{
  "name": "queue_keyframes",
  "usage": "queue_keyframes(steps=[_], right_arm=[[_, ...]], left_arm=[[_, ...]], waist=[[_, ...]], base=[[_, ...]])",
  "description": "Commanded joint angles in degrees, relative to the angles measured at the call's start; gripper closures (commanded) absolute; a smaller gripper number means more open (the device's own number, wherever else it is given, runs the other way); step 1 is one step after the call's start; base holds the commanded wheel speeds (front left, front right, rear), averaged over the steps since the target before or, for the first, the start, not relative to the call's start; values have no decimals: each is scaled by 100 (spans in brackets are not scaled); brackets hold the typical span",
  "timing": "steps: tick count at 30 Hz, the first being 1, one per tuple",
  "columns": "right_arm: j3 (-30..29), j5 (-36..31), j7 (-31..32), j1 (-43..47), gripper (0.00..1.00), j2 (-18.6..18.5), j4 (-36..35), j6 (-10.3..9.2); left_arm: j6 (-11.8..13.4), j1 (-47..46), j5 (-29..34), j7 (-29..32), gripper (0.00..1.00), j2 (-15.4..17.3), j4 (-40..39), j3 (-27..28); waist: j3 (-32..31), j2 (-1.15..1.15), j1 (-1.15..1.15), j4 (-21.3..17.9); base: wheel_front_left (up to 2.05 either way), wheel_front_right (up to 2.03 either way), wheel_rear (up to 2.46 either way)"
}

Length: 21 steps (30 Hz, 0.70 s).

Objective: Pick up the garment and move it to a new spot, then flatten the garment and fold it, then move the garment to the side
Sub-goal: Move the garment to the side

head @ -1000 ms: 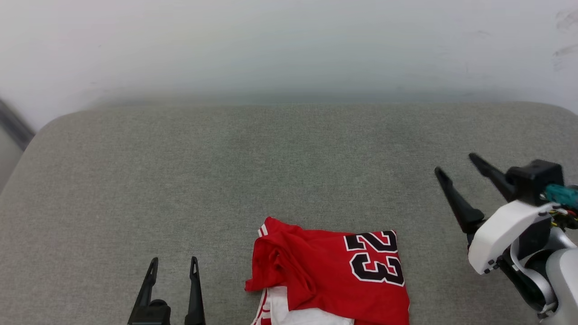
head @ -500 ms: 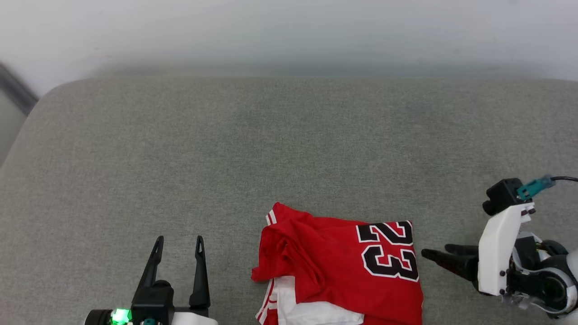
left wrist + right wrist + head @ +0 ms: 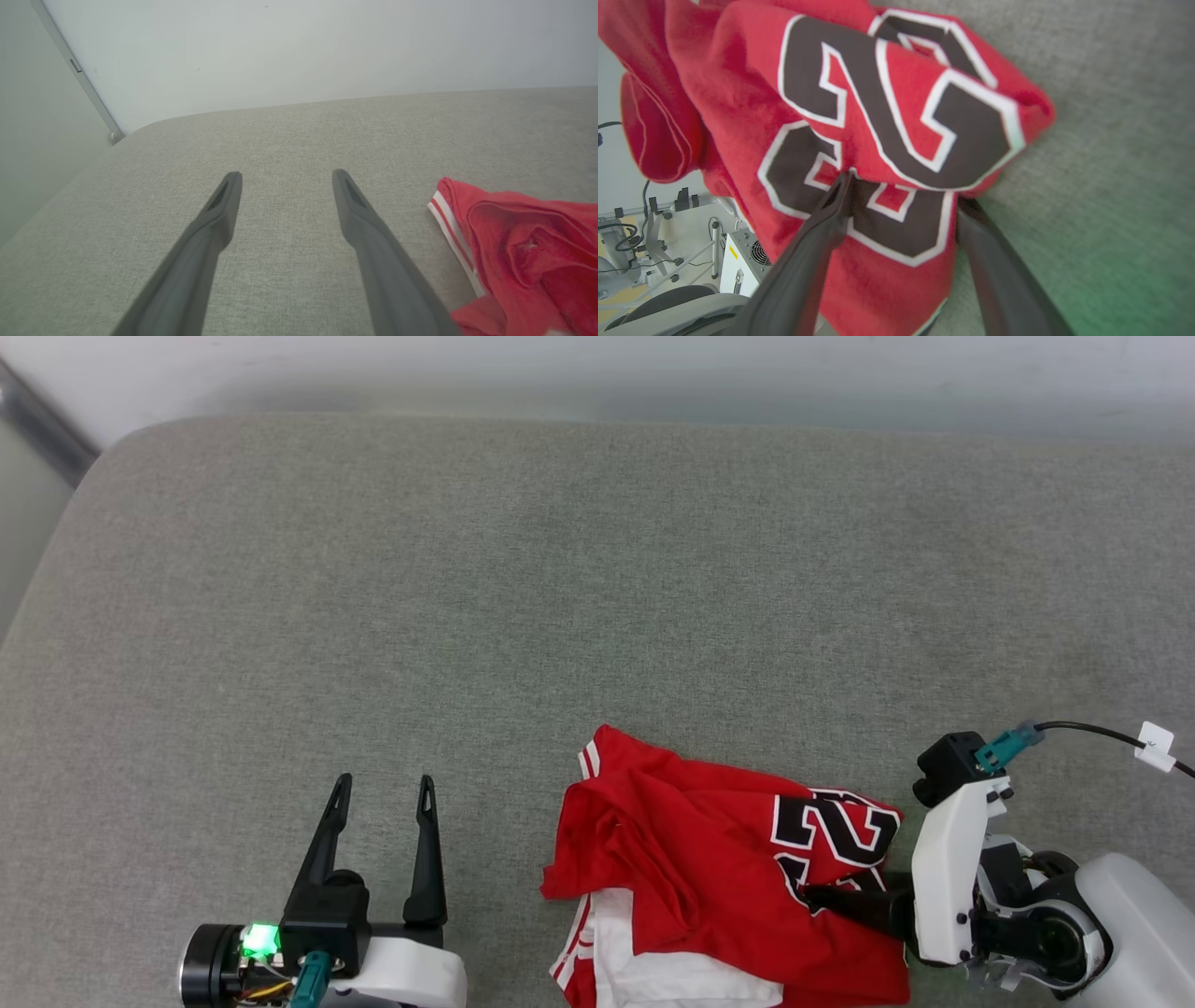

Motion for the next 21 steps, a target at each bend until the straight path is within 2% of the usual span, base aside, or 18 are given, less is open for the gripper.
queue_keyframes(steps=[1,2,3,7,13,21], right_arm=[[346,-129,46,316,0,100,372,-25],[396,-175,-54,285,52,97,430,-26],[421,-217,-188,236,100,88,458,-39],[532,-254,-580,7,100,32,380,-33],[717,-471,-1350,-441,100,-300,-3,-15],[1154,-1026,-1988,-951,100,-783,-369,-13]], left_arm=[[-3,-91,4,-13,0,-15,19,-18],[2,-98,1,-13,0,-18,23,-17],[9,-97,-3,-13,0,-22,28,-15],[47,0,-24,-13,0,-24,47,32],[73,173,-30,-13,0,-41,51,69],[96,364,-37,-13,0,-39,-39,194]], waist=[[31,0,0,35],[34,0,0,37],[33,0,0,37],[-71,0,0,-28],[-366,0,0,-219],[-492,0,0,-851]], base=[[0,0,0],[0,0,0],[0,0,0],[0,0,0],[0,0,0],[0,0,0]])
